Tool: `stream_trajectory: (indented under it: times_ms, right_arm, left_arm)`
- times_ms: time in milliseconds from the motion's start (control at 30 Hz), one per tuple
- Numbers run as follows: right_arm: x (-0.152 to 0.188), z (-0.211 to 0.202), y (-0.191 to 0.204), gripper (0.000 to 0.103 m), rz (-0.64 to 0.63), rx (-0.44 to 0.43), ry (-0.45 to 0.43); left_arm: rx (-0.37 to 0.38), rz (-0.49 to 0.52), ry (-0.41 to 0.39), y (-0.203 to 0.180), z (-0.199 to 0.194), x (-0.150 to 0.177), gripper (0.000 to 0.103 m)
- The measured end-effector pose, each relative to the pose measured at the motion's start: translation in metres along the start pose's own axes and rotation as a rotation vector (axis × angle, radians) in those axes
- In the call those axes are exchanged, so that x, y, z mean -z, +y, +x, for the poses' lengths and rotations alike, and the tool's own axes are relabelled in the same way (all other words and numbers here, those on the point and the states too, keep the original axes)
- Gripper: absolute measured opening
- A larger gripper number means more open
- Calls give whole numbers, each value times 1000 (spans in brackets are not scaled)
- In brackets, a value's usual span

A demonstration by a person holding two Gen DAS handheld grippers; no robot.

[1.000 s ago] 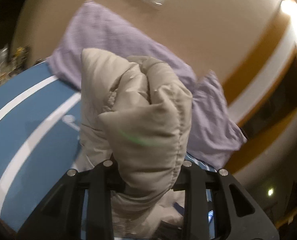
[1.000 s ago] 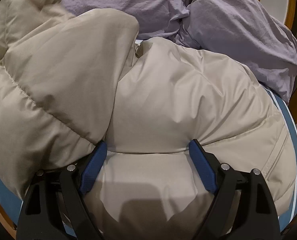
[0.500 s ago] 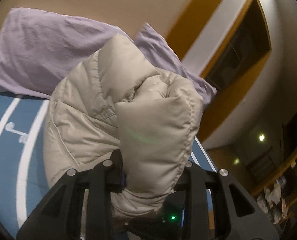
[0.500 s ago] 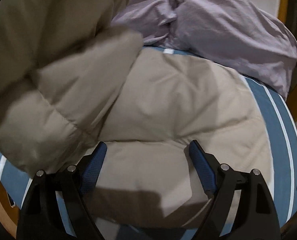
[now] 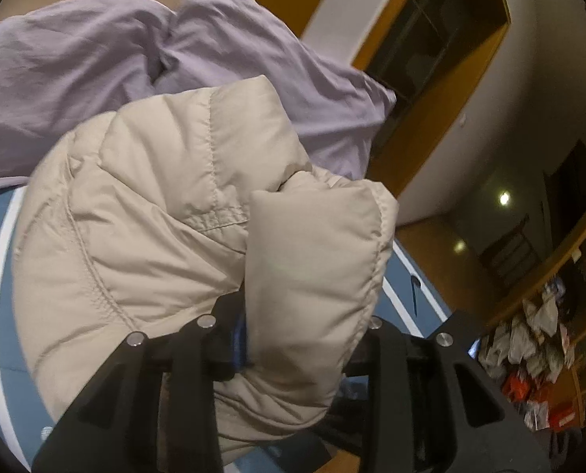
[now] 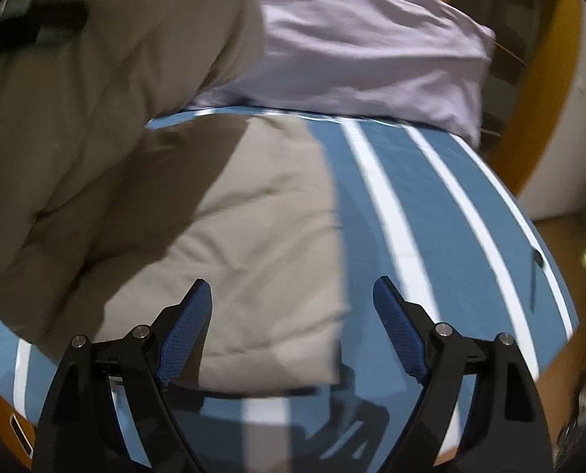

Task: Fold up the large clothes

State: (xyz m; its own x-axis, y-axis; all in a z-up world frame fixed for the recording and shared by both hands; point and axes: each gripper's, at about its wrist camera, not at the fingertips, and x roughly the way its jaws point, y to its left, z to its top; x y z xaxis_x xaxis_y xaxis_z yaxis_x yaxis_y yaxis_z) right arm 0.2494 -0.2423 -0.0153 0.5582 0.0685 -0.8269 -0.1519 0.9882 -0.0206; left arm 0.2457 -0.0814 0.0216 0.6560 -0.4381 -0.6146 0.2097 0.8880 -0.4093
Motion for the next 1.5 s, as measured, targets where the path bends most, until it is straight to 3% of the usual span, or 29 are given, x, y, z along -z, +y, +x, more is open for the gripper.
stream_trajectory:
  times_ms: [267,367,467,667,833,1200,1367,1500]
  right_arm:
    - [12,-5,-48,86,117,66,14]
    - [13,-5,-60,86,142,72,11]
    - [11,-6,-66,86,154,72,2]
    - [5,-11,-66,86,157,62,-26]
    - [0,-13,-63,86,153,49,-38]
    - [-5,-15,-67,86,165,43,-30]
    - [-15,-24,-74,86,183,29,-52]
    - [-28,-38,-82,86,208,4,-90]
  left_arm:
    - [-37,93,103,-39,47,14,42]
    - [-43,105,104,-47,43,15,54]
    - [-48,107,93,-50,28,8,73]
    - [-70,99,10,-46,-14,-12,82]
    - [-169,85,-52,-21,-40,-32,84]
    - [-418,-69,-49,77,-51,-36,84]
    - [-448,-136,-11,107,-45,-23,84]
    - [-396,-187,17,115,-31,-6,84]
